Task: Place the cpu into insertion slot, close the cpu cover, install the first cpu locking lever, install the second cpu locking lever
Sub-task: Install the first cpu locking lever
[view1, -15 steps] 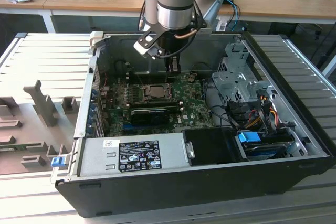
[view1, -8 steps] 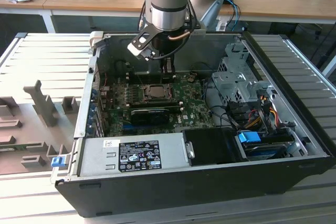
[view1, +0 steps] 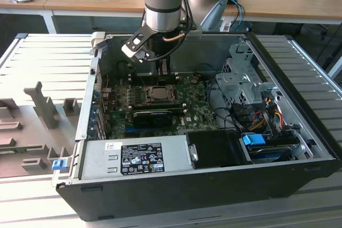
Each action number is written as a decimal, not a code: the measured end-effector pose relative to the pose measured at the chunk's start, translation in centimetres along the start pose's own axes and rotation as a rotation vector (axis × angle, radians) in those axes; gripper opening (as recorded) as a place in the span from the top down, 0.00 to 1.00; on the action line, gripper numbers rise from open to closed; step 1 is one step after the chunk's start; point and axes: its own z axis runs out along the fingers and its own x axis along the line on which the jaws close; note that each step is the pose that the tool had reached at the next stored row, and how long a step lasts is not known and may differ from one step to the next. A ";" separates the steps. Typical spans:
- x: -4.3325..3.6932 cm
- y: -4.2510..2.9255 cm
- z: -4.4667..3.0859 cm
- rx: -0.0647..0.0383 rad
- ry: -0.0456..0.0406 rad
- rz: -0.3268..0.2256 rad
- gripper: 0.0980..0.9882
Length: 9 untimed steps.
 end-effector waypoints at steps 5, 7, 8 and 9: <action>0.00 -0.03 -0.19 0.000 0.0001 0.000 0.99; 0.00 -0.03 -0.25 0.000 0.0000 0.000 0.99; 0.00 -0.03 -0.28 0.000 -0.0001 0.000 0.99; 0.00 -0.03 -0.34 0.000 0.0000 0.000 0.99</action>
